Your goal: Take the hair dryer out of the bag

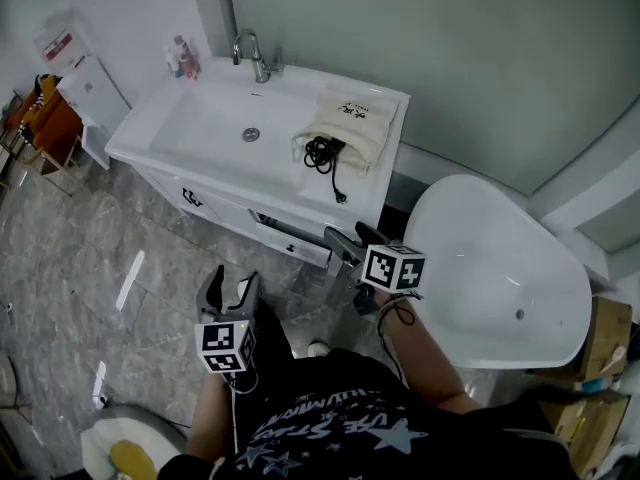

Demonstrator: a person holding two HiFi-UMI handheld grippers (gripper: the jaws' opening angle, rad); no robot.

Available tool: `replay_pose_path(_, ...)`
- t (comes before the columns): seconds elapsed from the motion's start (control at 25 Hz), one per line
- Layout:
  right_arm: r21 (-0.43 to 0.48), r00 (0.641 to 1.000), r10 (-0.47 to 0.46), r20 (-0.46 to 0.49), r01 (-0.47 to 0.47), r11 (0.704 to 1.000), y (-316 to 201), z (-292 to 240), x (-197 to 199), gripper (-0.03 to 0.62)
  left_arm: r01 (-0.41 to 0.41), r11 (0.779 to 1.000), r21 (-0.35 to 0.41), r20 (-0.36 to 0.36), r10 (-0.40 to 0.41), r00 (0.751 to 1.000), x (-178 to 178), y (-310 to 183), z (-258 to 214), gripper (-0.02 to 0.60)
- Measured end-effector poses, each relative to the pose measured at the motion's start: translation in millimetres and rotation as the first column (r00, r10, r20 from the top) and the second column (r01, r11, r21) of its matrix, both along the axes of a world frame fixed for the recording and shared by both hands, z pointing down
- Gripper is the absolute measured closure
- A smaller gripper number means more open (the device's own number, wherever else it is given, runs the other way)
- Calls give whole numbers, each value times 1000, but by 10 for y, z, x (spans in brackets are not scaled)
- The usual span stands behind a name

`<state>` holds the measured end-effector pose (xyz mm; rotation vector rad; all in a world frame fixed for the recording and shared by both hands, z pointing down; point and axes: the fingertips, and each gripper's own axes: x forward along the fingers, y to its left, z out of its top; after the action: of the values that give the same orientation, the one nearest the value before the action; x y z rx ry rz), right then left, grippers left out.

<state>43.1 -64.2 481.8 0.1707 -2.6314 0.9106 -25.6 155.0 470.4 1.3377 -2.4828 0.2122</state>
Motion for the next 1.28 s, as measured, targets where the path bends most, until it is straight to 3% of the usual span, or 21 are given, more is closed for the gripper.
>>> replay_pose_path(0.32,-16,992,121,-32,-121,992,-517,117,-486,238,-143,990,-2,19,143,990,-951,-817,77,288)
replay_pose_path(0.56,-40,956,283,-77,-287,957,-986,225,-807,238,-346,938,-11,-10,346,938,-1628,-1791,177,288)
replay_pose_path(0.68,-54,938,332,-102,-338,940,-1139,256,-1021,243,-462,886,-39,-3,462,887,-1812,-2266,226,288)
replay_pose_path(0.88,-71,901,404,-159,-419,905,-1349,362,-1367,258,-643,759,-103,24,648,761,-1944,-3020,394,290)
replay_pose_path(1.04,-103,885,421,-197,-446,889,-1452,430,-1627,272,-744,656,-125,-13,749,663,-1926,-3391,567,296)
replay_pose_path(1.12,-115,869,440,-227,-473,874,-1506,474,-1686,276,-769,630,-109,-43,769,637,-1943,-3495,614,315)
replay_pose_path(1.2,-114,848,462,-258,-502,858,-1577,530,-1712,286,-789,605,-108,-63,787,613,-1955,-3562,669,388)
replay_pose_path(1.28,-101,828,480,-290,-525,845,-1671,588,-1738,289,-814,567,-126,-67,814,577,-1941,-3613,731,431)
